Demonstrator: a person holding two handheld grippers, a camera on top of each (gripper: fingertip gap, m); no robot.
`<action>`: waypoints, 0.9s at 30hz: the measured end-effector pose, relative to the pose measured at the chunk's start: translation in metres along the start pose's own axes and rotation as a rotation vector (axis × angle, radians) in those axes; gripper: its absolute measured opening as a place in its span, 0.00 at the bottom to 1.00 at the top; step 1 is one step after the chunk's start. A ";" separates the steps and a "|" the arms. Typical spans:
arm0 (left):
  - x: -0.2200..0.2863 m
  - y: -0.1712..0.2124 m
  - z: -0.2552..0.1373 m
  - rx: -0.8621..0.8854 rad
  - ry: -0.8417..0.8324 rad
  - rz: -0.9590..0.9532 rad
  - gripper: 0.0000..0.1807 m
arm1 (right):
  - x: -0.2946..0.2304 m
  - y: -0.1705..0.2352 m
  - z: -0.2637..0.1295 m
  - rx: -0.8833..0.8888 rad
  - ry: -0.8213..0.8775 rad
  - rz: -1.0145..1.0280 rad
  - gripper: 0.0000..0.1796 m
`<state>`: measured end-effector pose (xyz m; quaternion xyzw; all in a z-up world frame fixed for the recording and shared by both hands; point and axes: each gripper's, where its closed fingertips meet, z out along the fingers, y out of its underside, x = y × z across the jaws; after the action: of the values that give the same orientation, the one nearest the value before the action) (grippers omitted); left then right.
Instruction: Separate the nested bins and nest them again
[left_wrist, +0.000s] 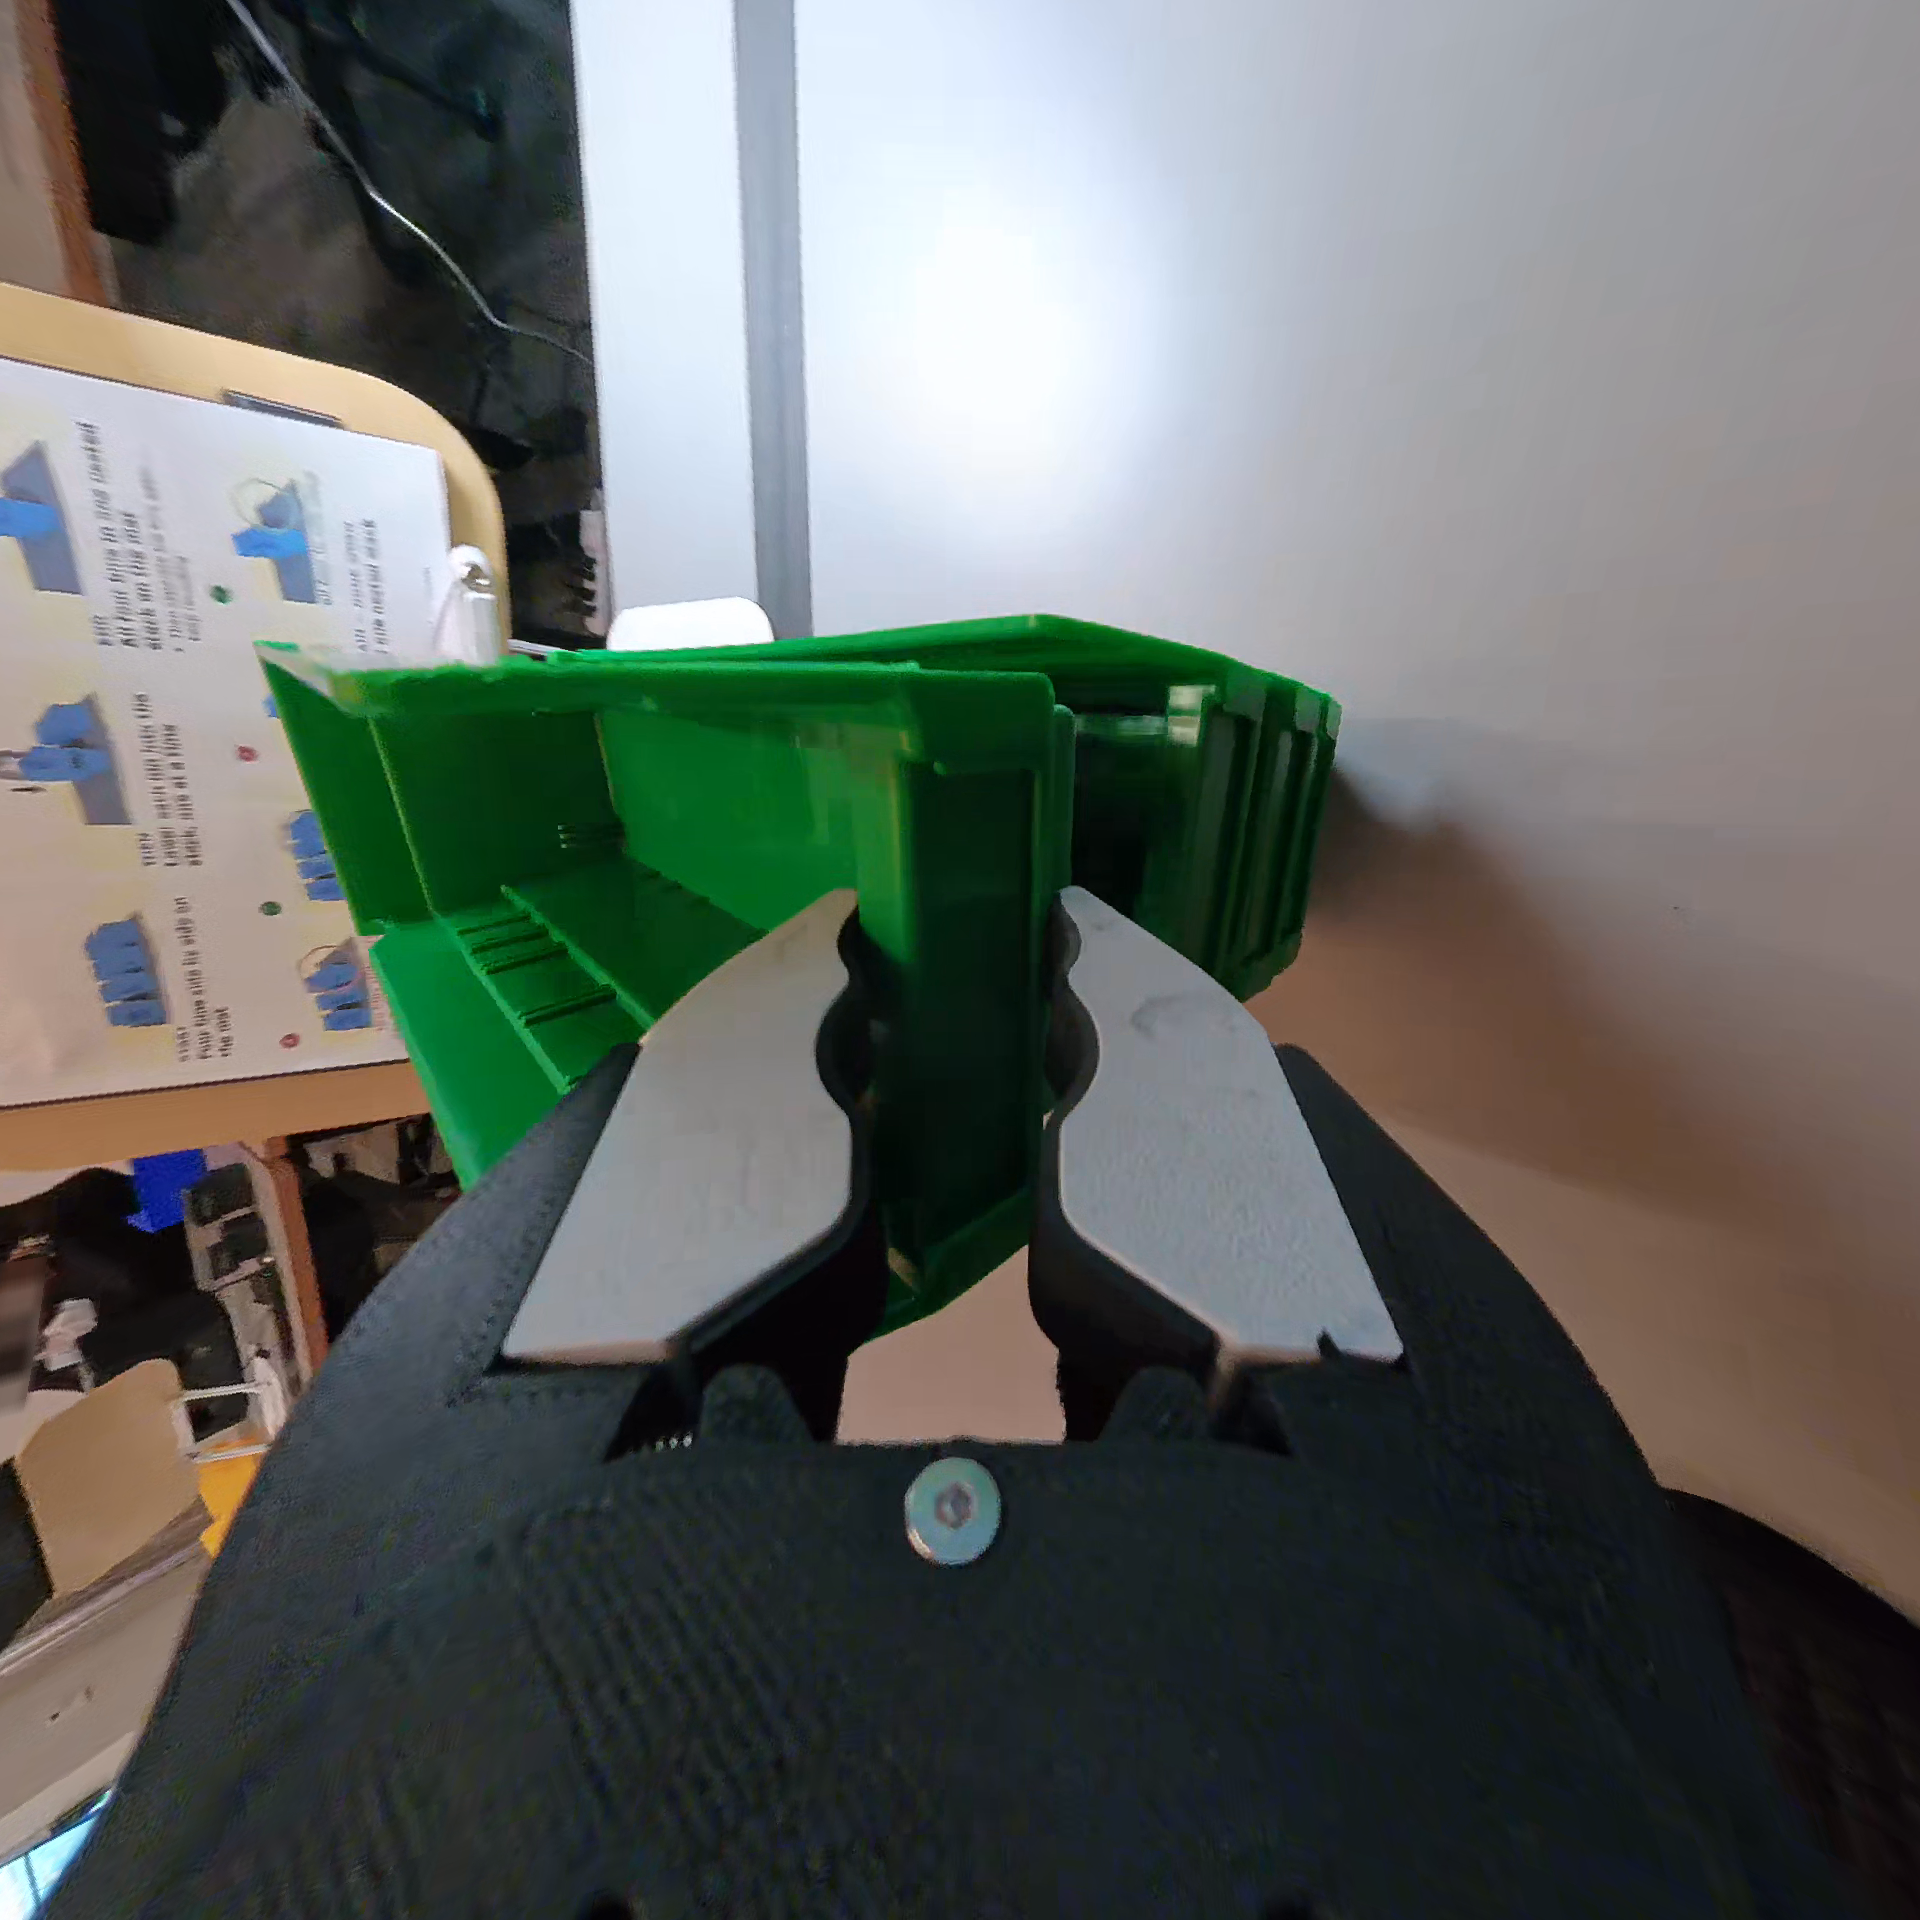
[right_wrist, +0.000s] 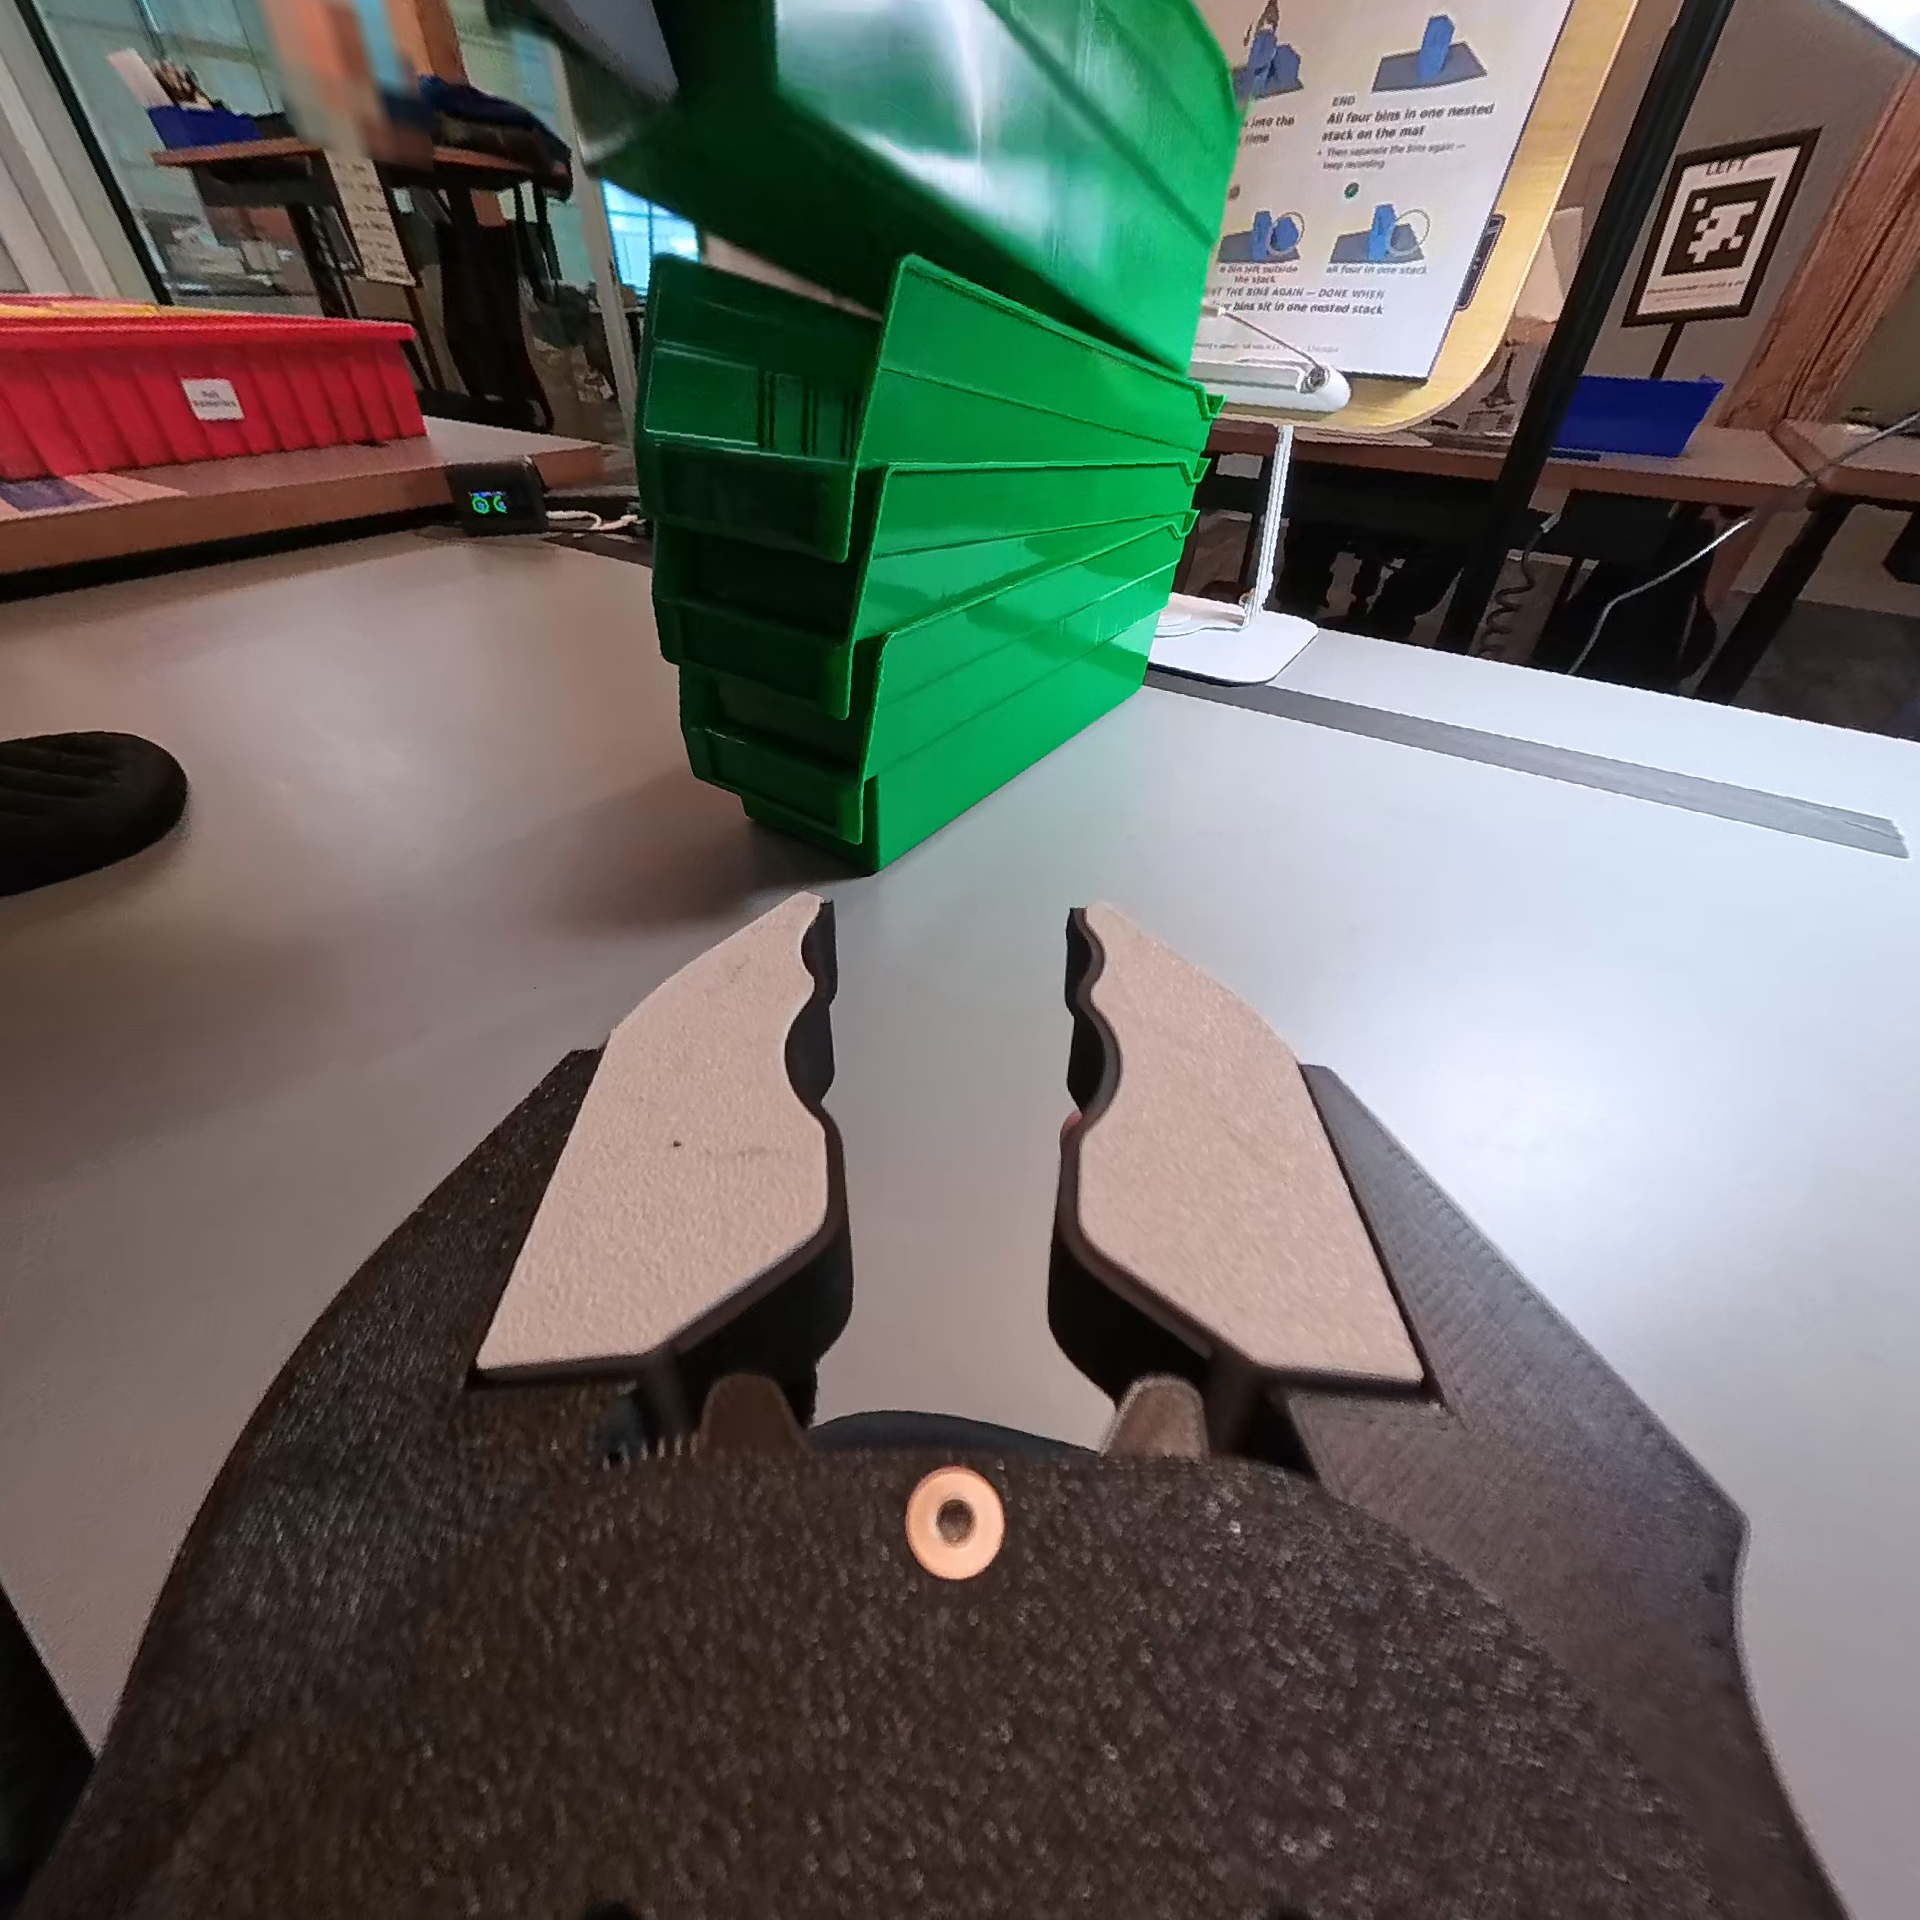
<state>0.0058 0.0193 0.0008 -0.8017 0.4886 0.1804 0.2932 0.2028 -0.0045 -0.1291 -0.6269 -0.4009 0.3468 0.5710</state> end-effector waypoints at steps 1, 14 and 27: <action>-0.004 -0.001 -0.009 0.014 -0.025 0.001 0.17 | 0.000 0.000 0.000 -0.002 0.000 -0.004 0.23; -0.003 0.108 0.011 -0.104 -0.096 -0.100 0.17 | -0.004 0.002 0.003 -0.013 0.003 -0.035 0.23; 0.066 0.200 0.109 -0.130 -0.112 0.002 0.17 | -0.016 -0.003 0.016 -0.054 -0.017 -0.147 0.23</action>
<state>-0.1422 -0.0247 -0.1791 -0.8074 0.4592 0.2567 0.2673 0.1812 -0.0115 -0.1282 -0.6080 -0.4598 0.2981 0.5745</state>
